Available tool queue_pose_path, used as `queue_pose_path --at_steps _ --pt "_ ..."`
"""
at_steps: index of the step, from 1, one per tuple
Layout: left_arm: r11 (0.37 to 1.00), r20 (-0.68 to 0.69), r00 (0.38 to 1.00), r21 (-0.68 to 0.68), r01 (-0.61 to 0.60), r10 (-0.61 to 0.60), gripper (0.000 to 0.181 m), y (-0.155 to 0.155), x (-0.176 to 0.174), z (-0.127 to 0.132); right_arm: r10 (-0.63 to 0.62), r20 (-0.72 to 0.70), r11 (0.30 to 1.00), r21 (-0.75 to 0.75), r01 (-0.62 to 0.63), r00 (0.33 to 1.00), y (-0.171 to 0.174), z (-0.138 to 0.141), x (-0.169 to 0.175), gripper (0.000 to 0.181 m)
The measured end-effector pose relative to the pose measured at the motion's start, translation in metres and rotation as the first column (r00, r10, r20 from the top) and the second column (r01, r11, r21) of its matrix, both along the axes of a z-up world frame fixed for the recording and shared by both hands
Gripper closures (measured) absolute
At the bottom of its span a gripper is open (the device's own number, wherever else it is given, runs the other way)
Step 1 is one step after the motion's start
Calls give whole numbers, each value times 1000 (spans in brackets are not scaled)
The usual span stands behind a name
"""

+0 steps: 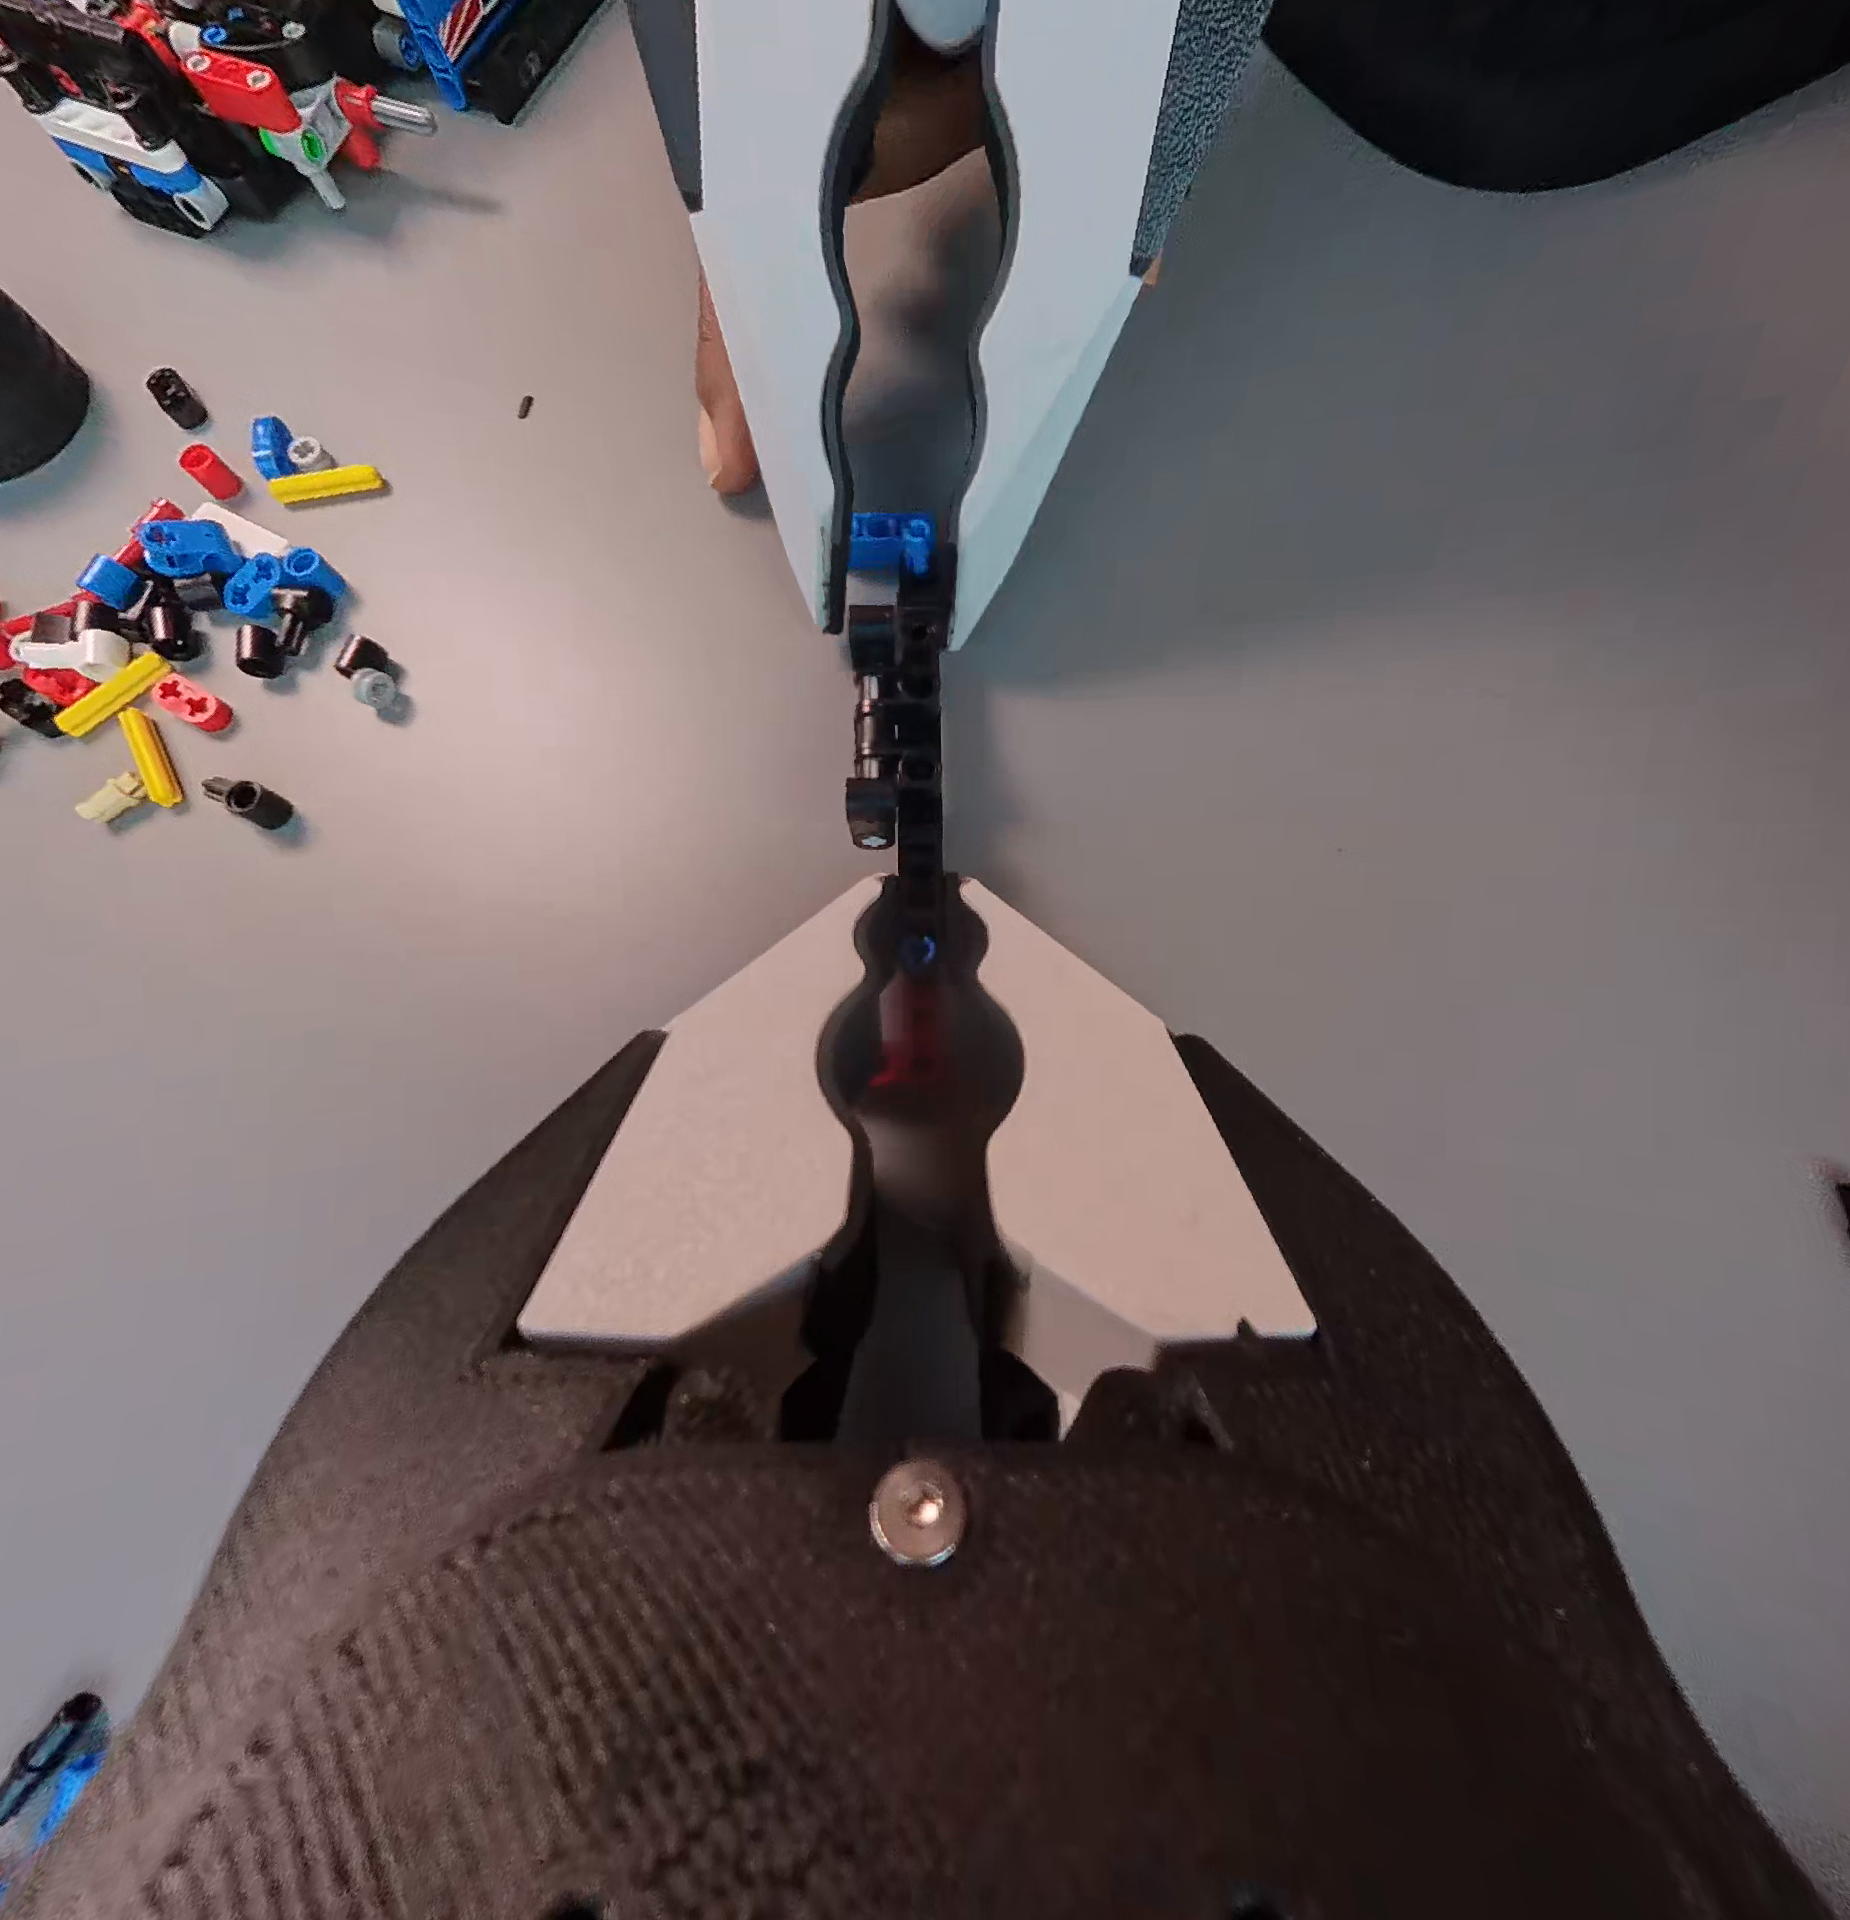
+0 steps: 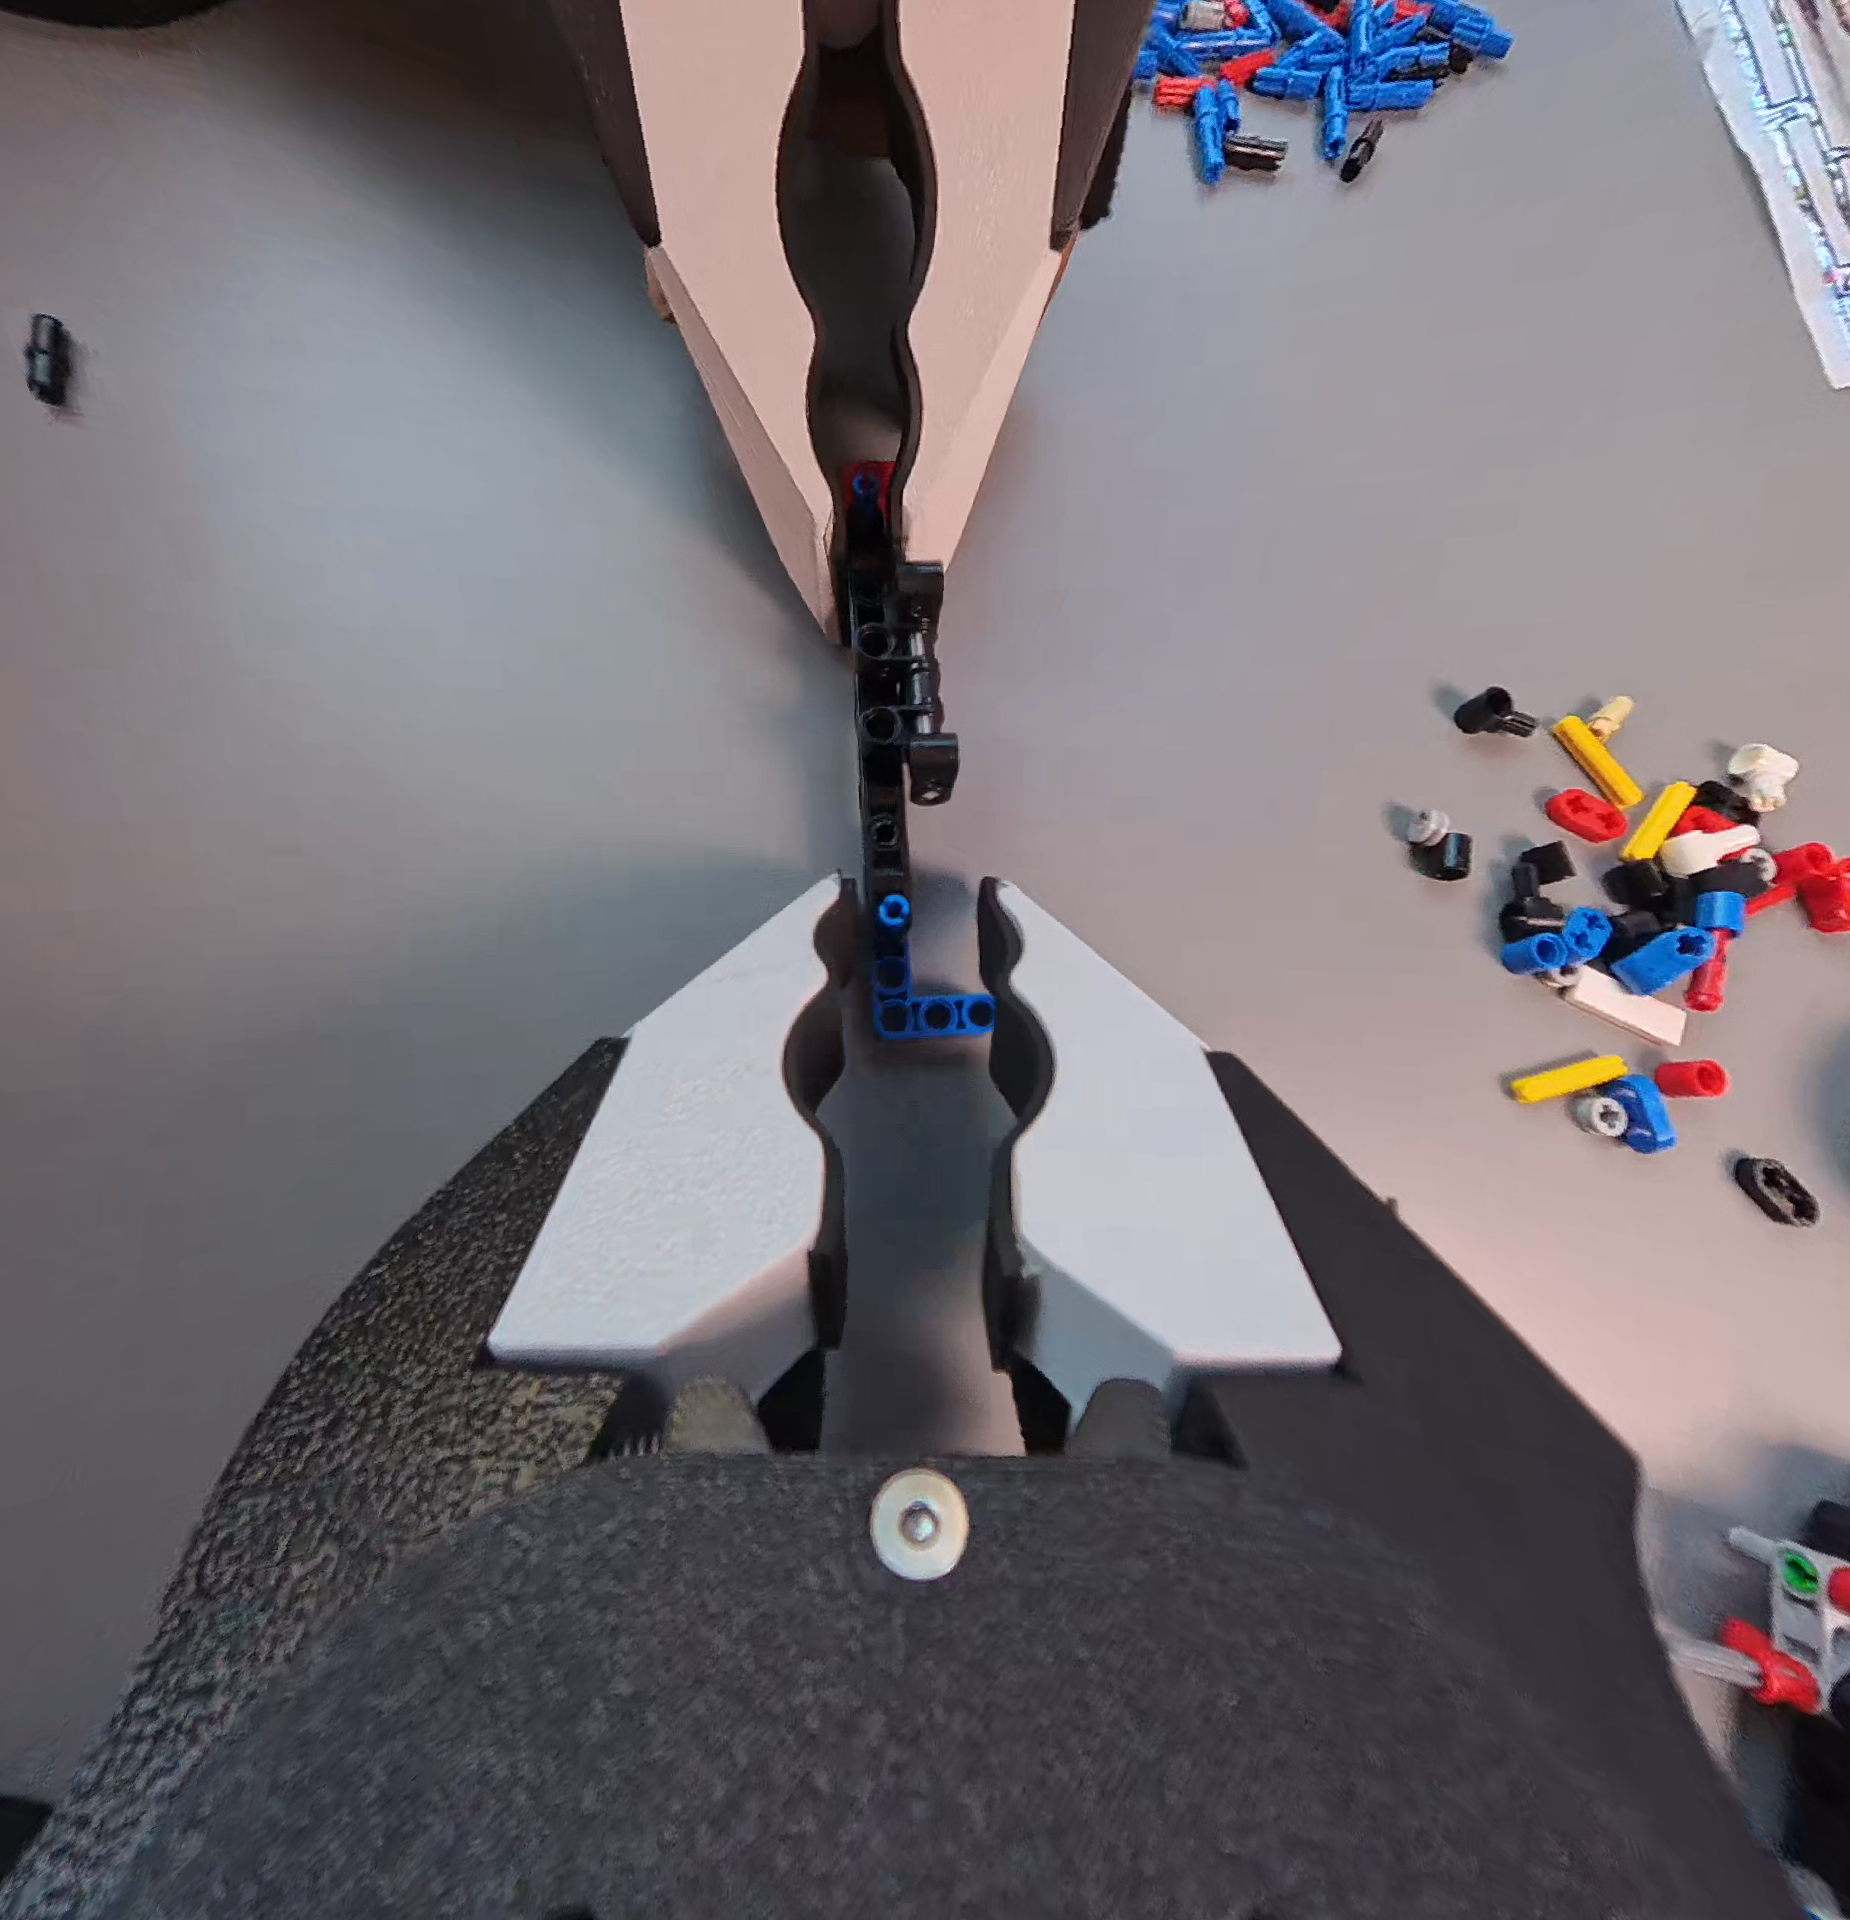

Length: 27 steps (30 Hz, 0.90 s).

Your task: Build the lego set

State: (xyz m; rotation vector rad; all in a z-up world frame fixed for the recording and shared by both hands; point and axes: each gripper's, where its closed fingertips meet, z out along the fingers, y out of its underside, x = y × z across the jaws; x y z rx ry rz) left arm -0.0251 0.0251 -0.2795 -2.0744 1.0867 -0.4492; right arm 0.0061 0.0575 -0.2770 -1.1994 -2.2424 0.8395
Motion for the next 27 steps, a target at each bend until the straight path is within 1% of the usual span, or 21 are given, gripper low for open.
queue_pose_path --at_steps 1,3,8,10,13,14,16,18,20,22,24,27 --pt "1000 4 1000 -5 -5 5 175 3 -1 0 -10 -3 1000 -1 10 1000 3 0 -2 167" --pt "1000 11 1000 -15 -21 21 171 8 -2 0 -10 -9 1000 -13 10 1000 5 0 -1 169" --pt "998 7 998 7 -60 60 154 11 -8 5 -54 -45 998 -25 53 998 13 2 0 156" --pt "995 57 994 28 -100 98 148 10 -12 17 -75 -67 996 -45 73 995 16 8 0 150" --pt "969 166 966 117 -218 197 139 11 -22 47 -137 -151 987 -99 122 979 25 27 1 142" --pt "951 209 949 150 -270 236 135 10 -28 59 -174 -193 981 -123 152 966 30 37 1 138" --pt "896 319 893 209 -392 317 131 7 -40 83 -266 -285 958 -188 218 921 41 63 4 137" --pt "819 433 808 228 -526 398 125 -1 -57 103 -366 -374 926 -242 291 852 52 90 11 136" --pt "738 507 711 198 -646 487 122 -14 -73 113 -463 -436 885 -270 379 772 60 110 22 136" --pt "683 509 651 157 -713 563 113 -31 -83 108 -532 -434 846 -282 452 727 57 115 37 133" --pt "653 474 622 123 -748 623 101 -51 -85 97 -582 -406 813 -277 511 705 46 109 53 124" --pt "611 461 579 97 -786 672 94 -80 -75 89 -652 -380 756 -255 603 656 24 95 78 111"
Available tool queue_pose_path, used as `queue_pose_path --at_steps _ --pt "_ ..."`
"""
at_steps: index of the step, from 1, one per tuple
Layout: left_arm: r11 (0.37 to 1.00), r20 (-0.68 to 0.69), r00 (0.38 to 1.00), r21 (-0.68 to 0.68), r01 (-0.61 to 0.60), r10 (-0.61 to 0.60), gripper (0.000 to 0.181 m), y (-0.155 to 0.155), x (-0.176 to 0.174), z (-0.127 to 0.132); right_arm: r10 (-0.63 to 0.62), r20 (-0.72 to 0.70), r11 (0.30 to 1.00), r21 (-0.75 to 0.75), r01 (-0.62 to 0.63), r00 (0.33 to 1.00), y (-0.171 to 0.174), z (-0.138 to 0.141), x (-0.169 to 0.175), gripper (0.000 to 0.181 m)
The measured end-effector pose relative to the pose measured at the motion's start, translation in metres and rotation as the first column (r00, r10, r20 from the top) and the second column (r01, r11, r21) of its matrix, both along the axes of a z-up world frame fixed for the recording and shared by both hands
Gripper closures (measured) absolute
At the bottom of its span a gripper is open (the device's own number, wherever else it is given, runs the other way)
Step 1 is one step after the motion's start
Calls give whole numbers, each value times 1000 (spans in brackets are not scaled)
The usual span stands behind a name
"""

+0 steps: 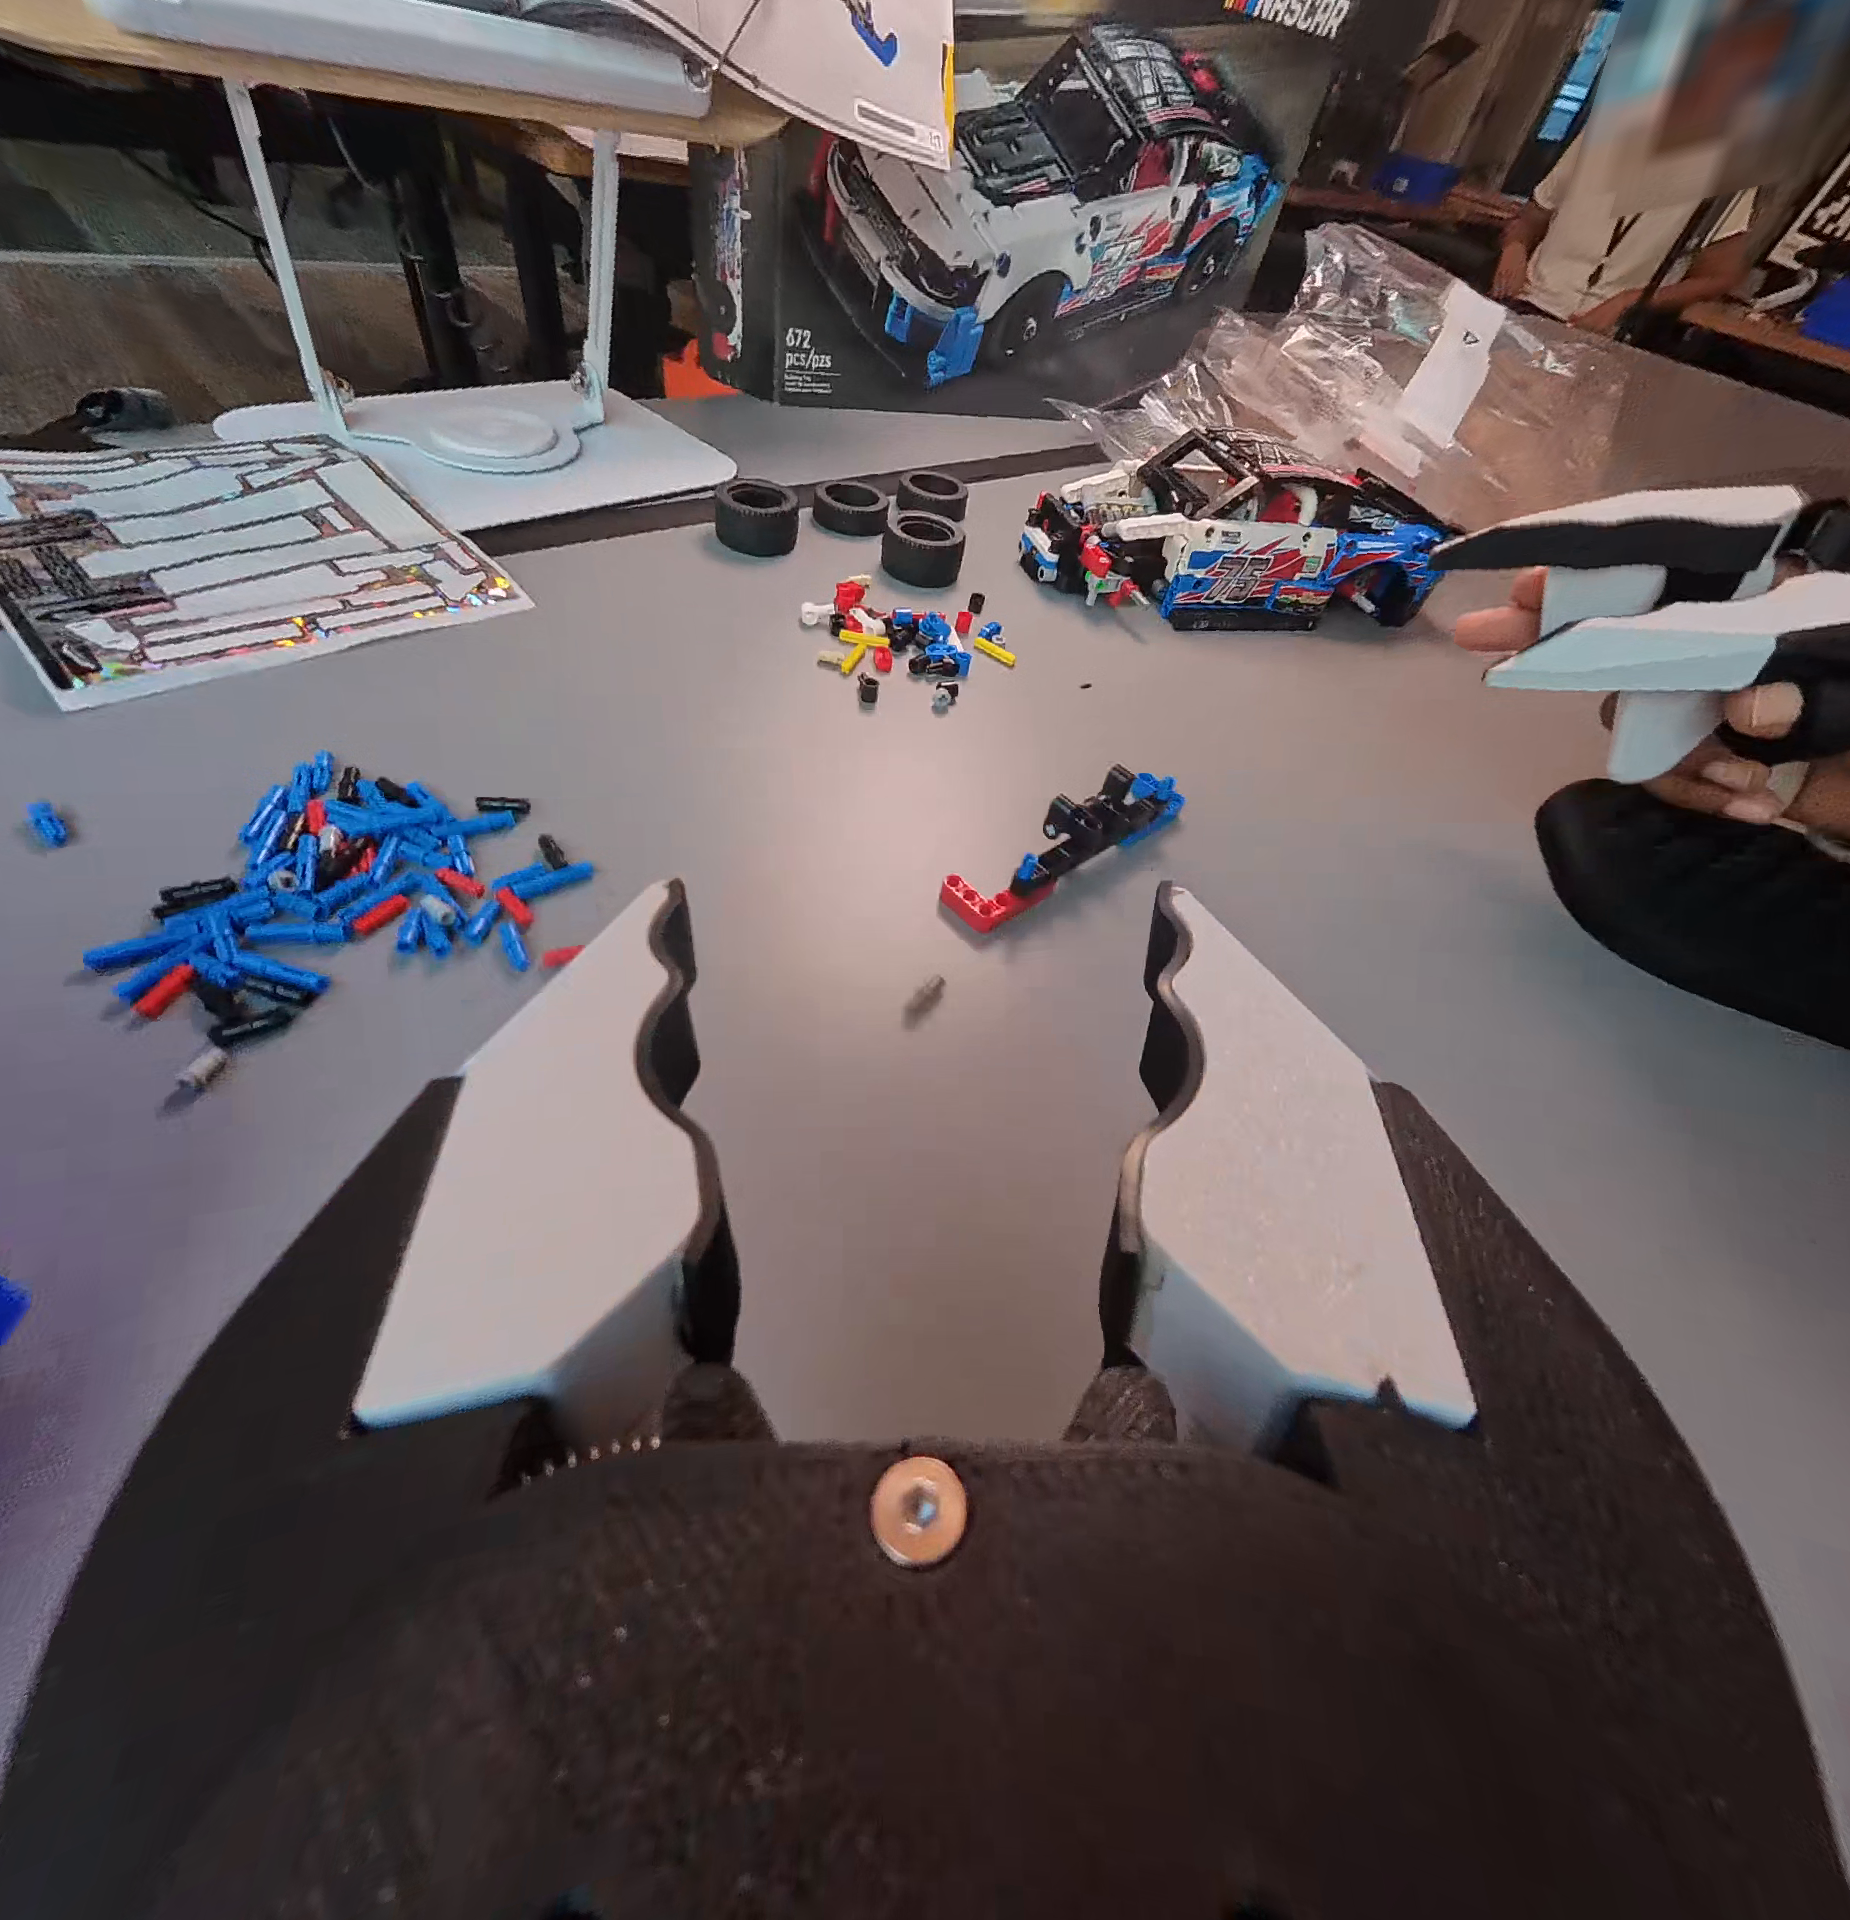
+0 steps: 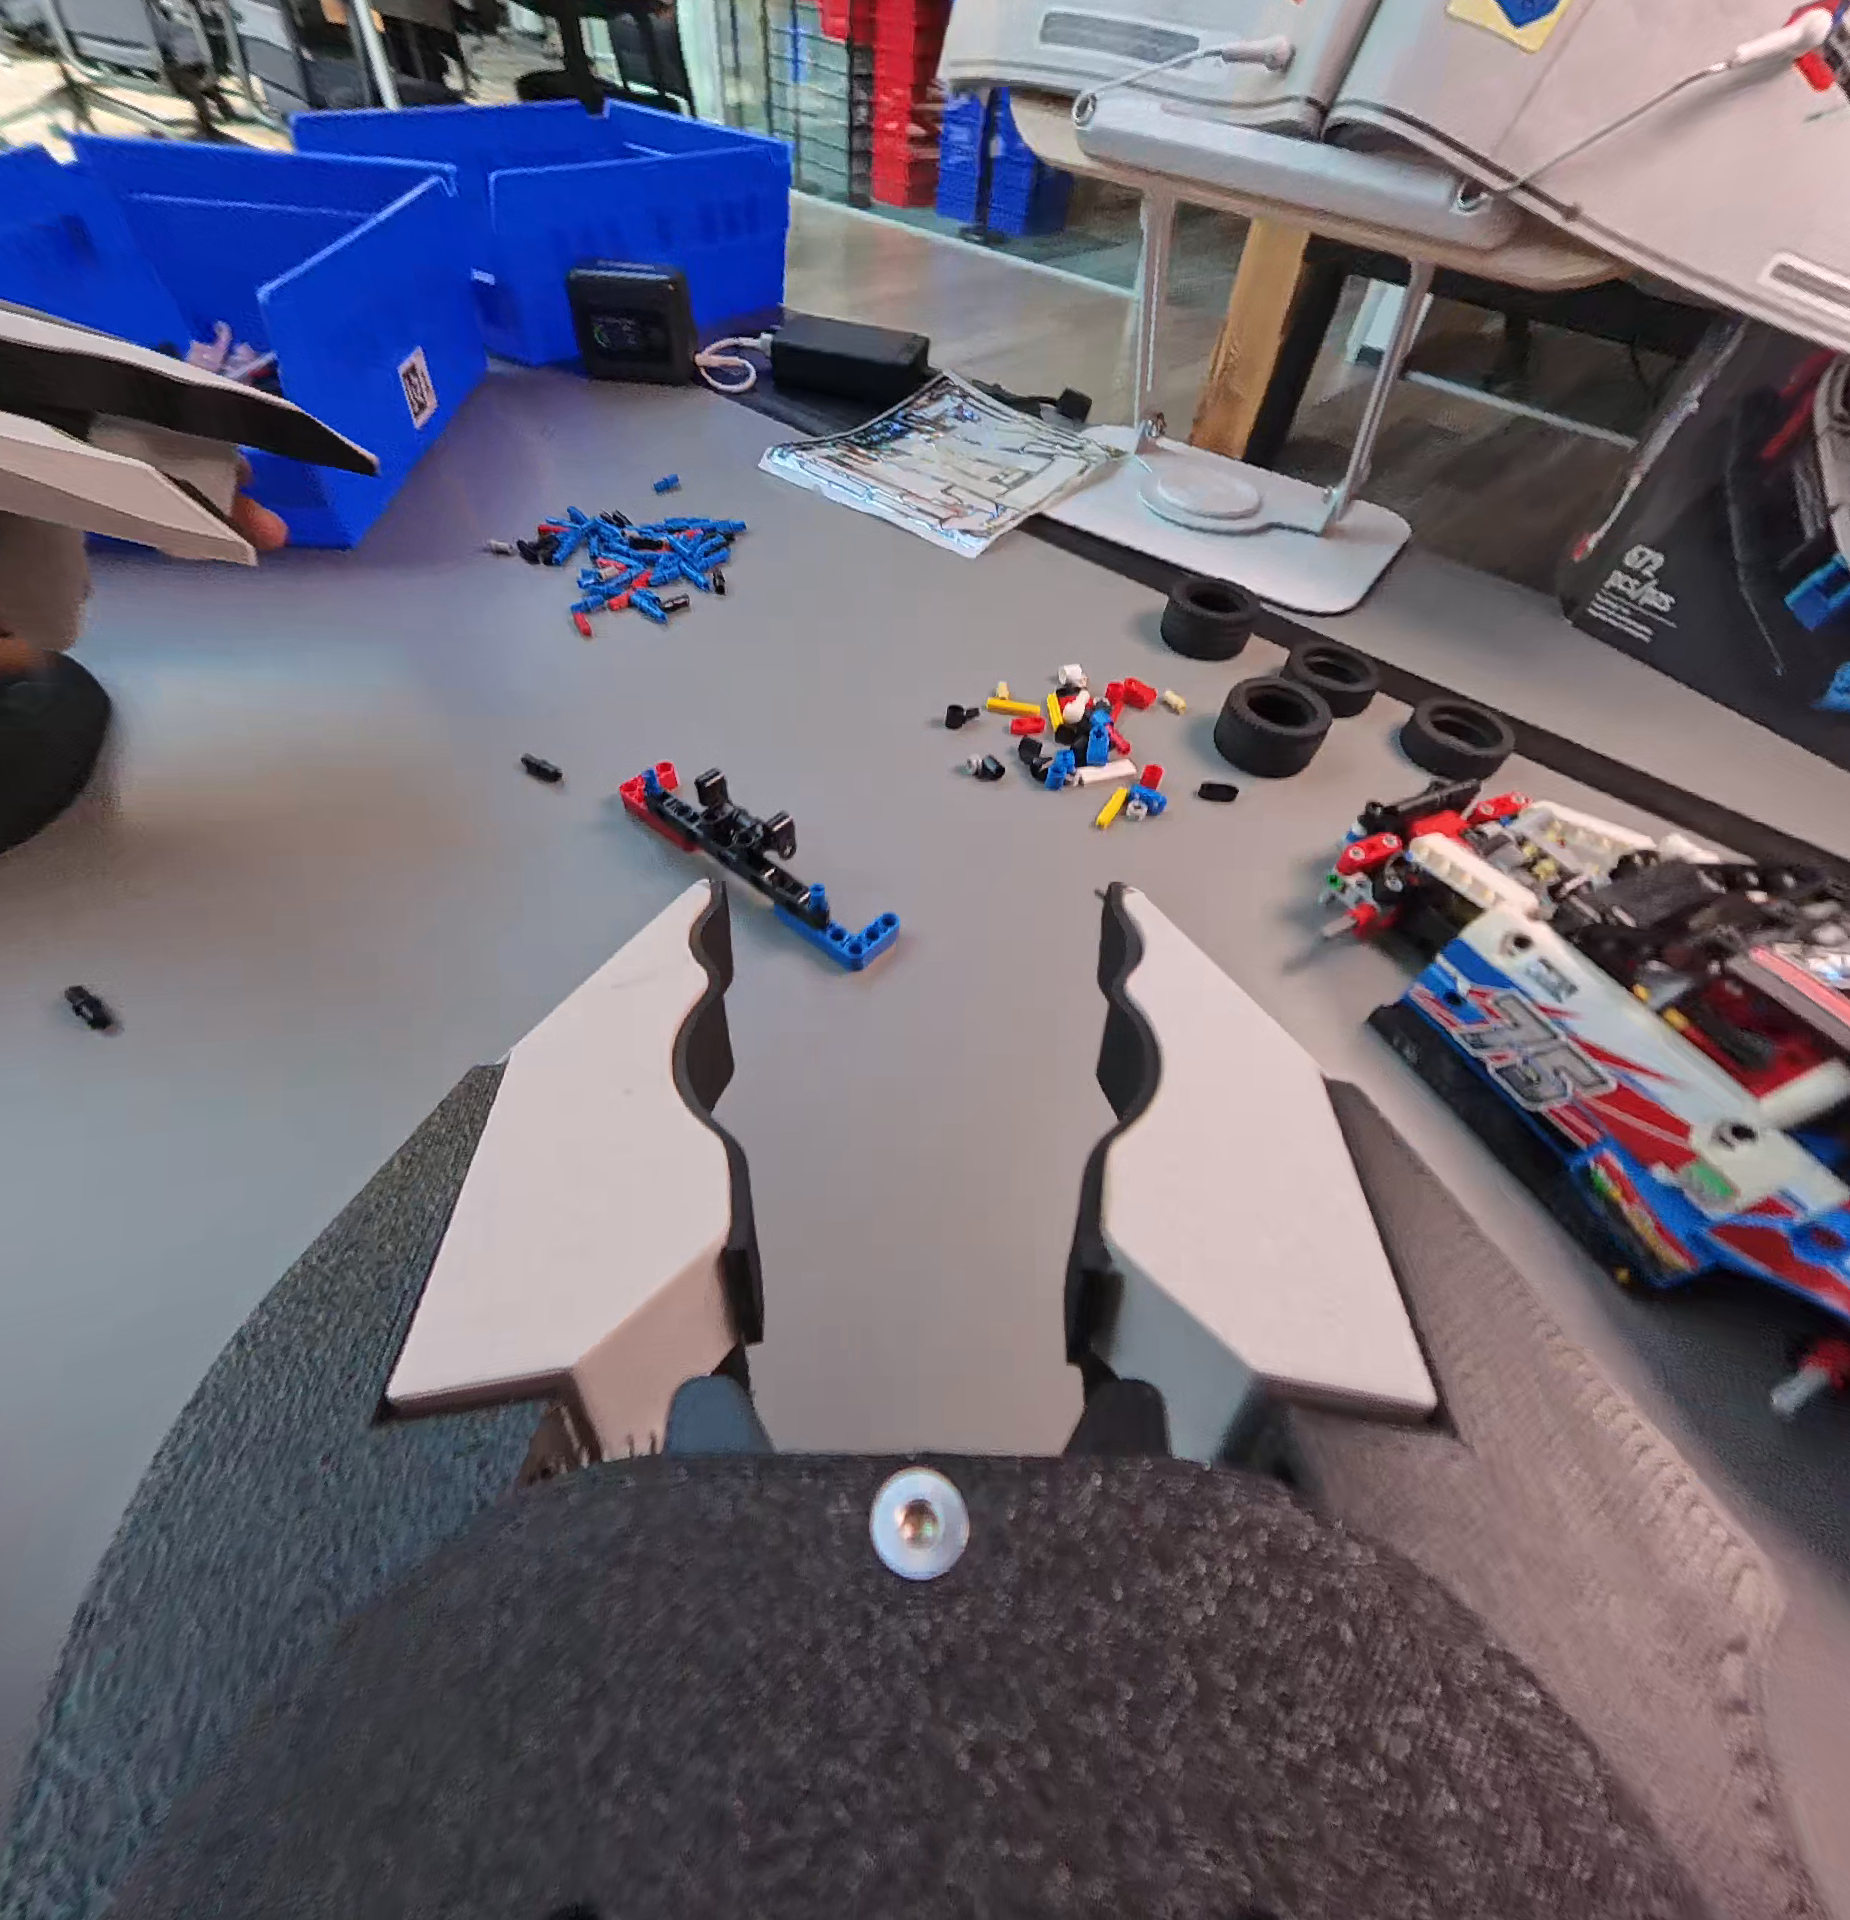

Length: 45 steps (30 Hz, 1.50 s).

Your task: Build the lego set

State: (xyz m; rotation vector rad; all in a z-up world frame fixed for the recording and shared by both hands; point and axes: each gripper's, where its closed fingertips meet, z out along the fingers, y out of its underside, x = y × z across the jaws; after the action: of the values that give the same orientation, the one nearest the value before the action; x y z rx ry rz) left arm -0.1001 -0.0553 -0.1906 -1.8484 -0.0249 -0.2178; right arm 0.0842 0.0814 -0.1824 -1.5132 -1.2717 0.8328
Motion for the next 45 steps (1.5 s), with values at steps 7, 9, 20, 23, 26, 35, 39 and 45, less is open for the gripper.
queue_pose_path --at_steps 7,9,20,23,26,35,39,45 --pt "986 13 993 119 -117 117 97 -44 40 13 -173 -76 985 1 173 982 -42 -9 47 102" --pt "971 -40 980 149 -186 194 103 -49 34 8 -228 -181 972 23 236 957 -37 4 58 106" --pt "941 41 970 232 -244 242 108 -61 22 18 -267 -240 962 -118 245 933 -47 2 78 102" --pt "948 33 971 210 -239 238 108 -59 23 15 -297 -219 951 -156 268 929 -41 -3 78 101" --pt "942 4 967 225 -250 256 110 -60 23 16 -317 -212 946 -136 294 924 -39 -4 78 102" --pt "930 -32 962 265 -253 271 113 -63 26 21 -315 -175 949 -85 305 933 -42 -9 73 106" --pt "927 -45 960 279 -252 275 113 -63 27 22 -333 -197 943 -78 324 922 -40 -6 75 108" --pt "931 -73 959 270 -245 274 114 -61 29 21 -341 -195 940 -88 330 920 -39 -7 75 108"
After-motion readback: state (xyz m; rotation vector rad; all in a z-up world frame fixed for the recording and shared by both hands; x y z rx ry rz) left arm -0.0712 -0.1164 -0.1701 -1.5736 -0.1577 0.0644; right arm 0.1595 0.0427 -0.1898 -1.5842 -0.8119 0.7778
